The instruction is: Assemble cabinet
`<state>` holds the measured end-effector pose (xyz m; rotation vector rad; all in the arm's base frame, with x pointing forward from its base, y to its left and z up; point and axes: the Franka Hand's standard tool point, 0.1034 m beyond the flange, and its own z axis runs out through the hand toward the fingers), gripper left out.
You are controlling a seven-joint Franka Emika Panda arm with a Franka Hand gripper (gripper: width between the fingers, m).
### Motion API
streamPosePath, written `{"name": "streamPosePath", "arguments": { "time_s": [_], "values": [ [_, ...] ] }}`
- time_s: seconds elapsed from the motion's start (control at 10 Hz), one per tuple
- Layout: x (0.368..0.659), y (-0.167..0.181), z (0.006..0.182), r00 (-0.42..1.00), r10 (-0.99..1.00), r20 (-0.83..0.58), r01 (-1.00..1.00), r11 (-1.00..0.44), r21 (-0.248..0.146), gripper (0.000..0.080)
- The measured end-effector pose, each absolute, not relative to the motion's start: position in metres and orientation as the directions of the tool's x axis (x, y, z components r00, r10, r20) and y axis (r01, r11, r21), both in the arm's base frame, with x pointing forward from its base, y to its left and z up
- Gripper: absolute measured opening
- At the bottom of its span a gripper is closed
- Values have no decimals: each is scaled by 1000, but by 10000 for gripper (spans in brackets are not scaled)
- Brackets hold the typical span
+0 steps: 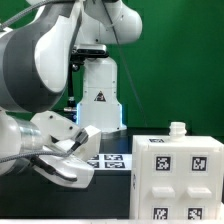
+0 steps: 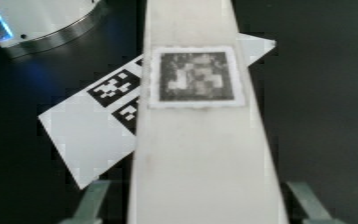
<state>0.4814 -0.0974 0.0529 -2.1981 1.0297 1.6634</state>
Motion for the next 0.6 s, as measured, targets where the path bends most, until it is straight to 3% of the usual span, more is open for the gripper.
{"name": "streamPosePath", "arguments": {
  "time_s": [0.1, 0.2, 0.3, 0.5, 0.6],
  "values": [
    [480, -99, 54, 121, -400, -908, -626, -741, 243, 287],
    [468, -109, 69, 61, -364, -929, -573, -775, 266, 287],
    [463, -117, 79, -6, -372, -928, -534, -783, 317, 287],
    [467, -112, 77, -90, -490, -867, -546, -703, 454, 287],
    [466, -112, 79, -114, -515, -850, -540, -685, 488, 287]
  ]
}}
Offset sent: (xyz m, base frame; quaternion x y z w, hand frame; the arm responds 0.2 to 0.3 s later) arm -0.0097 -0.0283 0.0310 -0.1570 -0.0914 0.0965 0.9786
